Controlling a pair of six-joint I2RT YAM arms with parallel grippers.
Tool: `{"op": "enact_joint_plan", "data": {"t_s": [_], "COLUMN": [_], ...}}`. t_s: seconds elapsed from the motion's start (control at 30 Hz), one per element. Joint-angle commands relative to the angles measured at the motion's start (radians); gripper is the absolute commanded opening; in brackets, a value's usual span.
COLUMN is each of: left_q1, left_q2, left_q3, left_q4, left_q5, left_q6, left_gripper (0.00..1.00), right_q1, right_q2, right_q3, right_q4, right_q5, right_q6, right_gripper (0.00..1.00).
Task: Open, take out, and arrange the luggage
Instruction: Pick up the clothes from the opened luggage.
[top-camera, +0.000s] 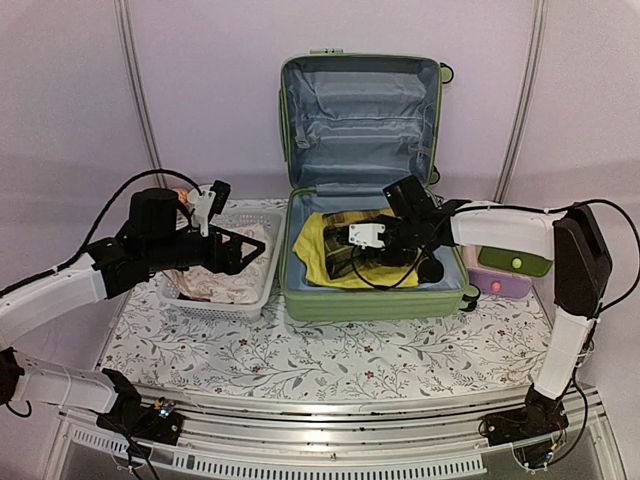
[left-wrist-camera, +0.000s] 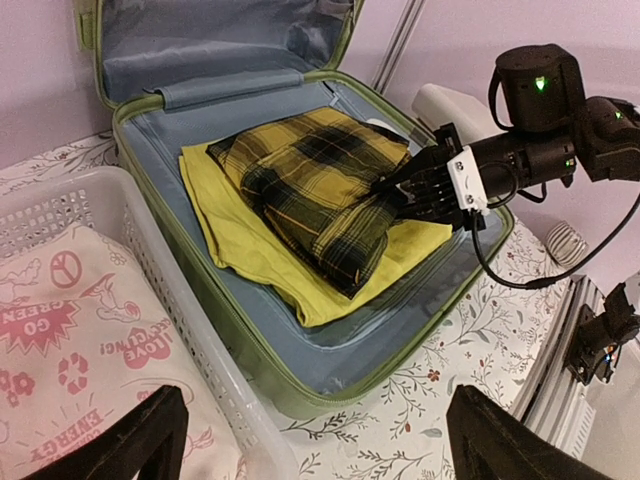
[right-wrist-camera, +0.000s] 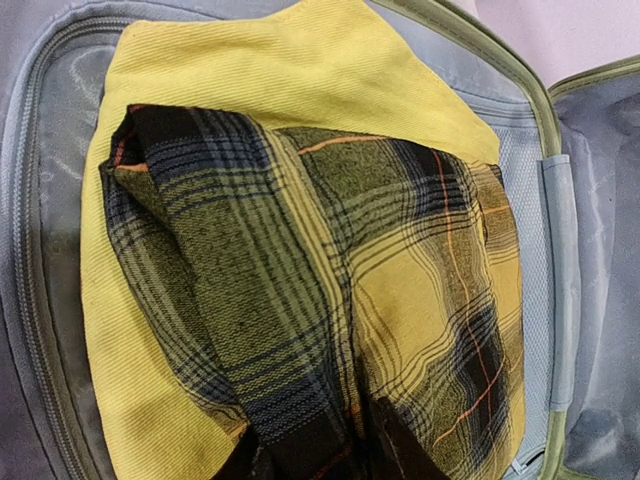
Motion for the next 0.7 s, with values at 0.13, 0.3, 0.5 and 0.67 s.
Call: {"op": "enact_joint_plan", "data": {"t_s": [0.13, 0.3, 0.5, 0.67], "left_q1": [-0.011, -0.011, -0.011, -0.011], "left_q2": [-0.031, -0.03, -0.016, -0.004], "left_q3": [-0.004, -0.01, -0.002, 0.003], "left_q4": [-0.012, -0.01, -0.001, -0.002], "left_q5": [0.001, 0.003, 0.009, 0.013], "left_q6": [0.003, -0.003, -0.007, -0.004], "left_gripper": [0.93, 0.93, 0.93, 0.93], "right_q1": [-0.007, -0.007, -0.016, -0.04], "right_q2": [-0.033, -0.029, -0.034, -0.086], "right_q3": [0.041, 0.047, 0.08, 0.116], "right_q4": [-0.032, -0.09, -0.103, -0.101], "right_q5": [-0.057, -0.082, -0.1, -0.204], "right_q6": [0.011, -0.013, 0.007, 0.069], "right_gripper": [0.27, 0.03, 0.02, 0.02]}}
